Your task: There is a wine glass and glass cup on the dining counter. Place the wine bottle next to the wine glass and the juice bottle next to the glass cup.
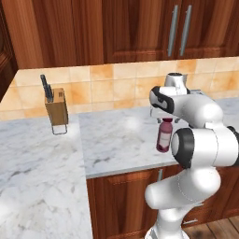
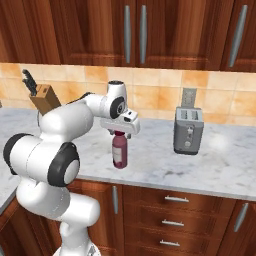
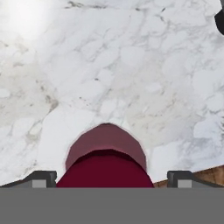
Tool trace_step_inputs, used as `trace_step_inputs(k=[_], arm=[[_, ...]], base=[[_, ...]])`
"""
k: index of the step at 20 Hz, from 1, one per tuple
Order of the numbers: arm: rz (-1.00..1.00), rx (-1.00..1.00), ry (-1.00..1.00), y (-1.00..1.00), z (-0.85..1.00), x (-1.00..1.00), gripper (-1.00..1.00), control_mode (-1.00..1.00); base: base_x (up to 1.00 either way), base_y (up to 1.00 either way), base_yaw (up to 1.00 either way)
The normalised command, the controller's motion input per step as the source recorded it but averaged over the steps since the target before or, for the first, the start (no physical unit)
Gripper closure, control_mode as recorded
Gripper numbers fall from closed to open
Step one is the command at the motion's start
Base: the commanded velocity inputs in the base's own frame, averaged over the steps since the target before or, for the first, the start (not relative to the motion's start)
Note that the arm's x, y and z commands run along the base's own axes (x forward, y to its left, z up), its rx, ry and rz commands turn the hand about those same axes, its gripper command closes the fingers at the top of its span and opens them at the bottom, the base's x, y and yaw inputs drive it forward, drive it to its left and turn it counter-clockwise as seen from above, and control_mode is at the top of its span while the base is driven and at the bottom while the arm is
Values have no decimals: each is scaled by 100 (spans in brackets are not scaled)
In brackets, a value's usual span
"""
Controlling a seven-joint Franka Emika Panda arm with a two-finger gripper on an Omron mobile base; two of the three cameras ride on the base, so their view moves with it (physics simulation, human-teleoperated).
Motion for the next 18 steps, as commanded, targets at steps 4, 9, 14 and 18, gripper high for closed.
trace_step_inputs(k=[4, 9, 14, 18], arm=[[0, 0, 1, 3, -17, 0, -100, -100], [0, 0, 7, 3, -23, -3, 100, -100], [0, 0, 6, 1, -14, -4, 100, -100], [0, 0, 0, -1, 8, -10, 100, -100]], base=[[0, 0, 0], [0, 0, 0], [0, 0, 0], [0, 0, 0]])
